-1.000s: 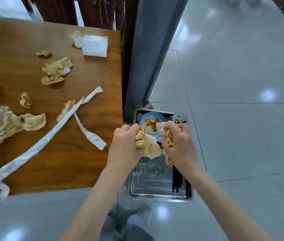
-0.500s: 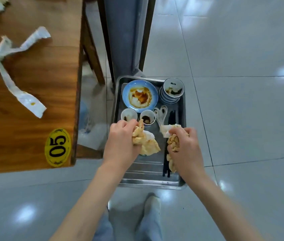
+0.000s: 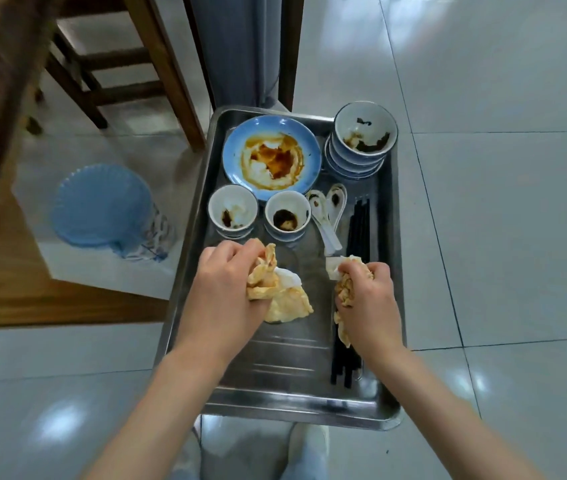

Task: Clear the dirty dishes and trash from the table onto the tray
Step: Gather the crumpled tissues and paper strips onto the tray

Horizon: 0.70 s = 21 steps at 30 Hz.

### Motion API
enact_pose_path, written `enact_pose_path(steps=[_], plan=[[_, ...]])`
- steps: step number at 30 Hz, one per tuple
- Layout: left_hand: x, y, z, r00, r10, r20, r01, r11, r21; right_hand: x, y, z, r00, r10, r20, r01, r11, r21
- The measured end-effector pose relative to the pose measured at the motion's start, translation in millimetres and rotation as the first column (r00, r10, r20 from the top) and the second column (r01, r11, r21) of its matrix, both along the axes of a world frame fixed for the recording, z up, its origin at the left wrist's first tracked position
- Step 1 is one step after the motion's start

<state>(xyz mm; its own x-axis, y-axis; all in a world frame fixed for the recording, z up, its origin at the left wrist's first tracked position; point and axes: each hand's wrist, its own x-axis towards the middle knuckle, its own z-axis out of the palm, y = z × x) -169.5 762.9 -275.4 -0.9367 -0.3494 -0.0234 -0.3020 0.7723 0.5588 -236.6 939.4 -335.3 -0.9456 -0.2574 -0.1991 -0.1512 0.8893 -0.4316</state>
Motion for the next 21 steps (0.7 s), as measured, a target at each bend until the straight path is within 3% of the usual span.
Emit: enact_pose_path(steps=[21], plan=[[12,-18,-10,0.999,0.014,0.038,-0.013,1.0,-0.005,-3,-14,-25,0.993,0.047,0.11,-0.039,0.997,-0.069]])
